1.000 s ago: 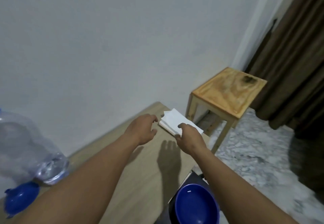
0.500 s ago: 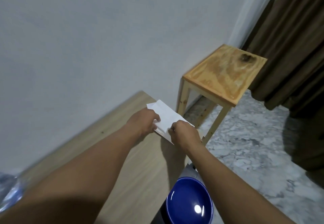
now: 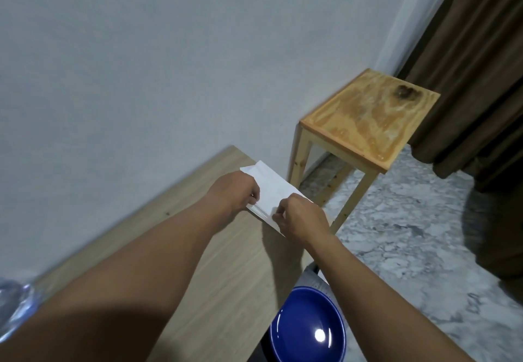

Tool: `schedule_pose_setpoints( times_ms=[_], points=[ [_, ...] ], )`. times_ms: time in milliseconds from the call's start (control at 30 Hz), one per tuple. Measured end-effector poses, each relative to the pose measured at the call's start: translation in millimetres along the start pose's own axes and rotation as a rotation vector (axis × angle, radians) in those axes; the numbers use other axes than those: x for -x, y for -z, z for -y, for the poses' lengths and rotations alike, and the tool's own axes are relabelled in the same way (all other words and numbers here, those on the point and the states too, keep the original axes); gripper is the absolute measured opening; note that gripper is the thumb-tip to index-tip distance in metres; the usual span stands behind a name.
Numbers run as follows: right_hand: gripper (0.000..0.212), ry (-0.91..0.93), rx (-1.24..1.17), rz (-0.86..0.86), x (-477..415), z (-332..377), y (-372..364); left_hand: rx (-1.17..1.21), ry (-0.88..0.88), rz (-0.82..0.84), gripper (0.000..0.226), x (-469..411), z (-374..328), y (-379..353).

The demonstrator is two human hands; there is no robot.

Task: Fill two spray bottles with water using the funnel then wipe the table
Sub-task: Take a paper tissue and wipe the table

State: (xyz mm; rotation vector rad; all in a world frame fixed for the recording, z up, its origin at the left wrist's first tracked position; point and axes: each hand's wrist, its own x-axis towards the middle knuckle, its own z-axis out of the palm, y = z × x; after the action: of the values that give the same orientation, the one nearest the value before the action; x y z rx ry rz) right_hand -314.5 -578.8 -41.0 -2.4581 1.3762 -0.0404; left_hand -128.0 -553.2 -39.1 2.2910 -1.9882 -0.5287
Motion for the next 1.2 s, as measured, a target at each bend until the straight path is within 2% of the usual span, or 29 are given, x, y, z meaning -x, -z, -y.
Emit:
schedule_pose_setpoints(
  times_ms=[167, 367, 533, 600, 833, 967, 1200],
  points=[
    [0.028, 0.001, 0.011, -0.014, 0, -1, -2, -0.142, -0.104, -0.036, 0.009, -2, -3, 2],
    [0.024, 0.009, 0.005, -0.025, -1, 2, 1, -0.185, -0.155, -0.121, 0.012, 0, -8, 2],
    [0.017, -0.026, -0.034, -0.129, 0, 5, 24, -0.159, -0.175, -0.221, 0.015, 0, -6, 11],
    [0.013, -0.026, -0.059, -0.163, -2, 7, 41, -0.161, -0.19, -0.236, 0.024, 1, -9, 26],
    [0.027, 0.042, -0.088, -0.307, -7, 11, 108, -0.147, -0.193, -0.381, 0.023, -3, -35, 91],
    [0.025, 0.019, -0.132, -0.36, -4, 15, 143, -0.098, -0.171, -0.463, 0.021, 0, -48, 128],
    [0.022, -0.002, -0.24, -0.438, -2, 19, 174, -0.083, -0.133, -0.49, 0.019, 8, -61, 163]
  ],
)
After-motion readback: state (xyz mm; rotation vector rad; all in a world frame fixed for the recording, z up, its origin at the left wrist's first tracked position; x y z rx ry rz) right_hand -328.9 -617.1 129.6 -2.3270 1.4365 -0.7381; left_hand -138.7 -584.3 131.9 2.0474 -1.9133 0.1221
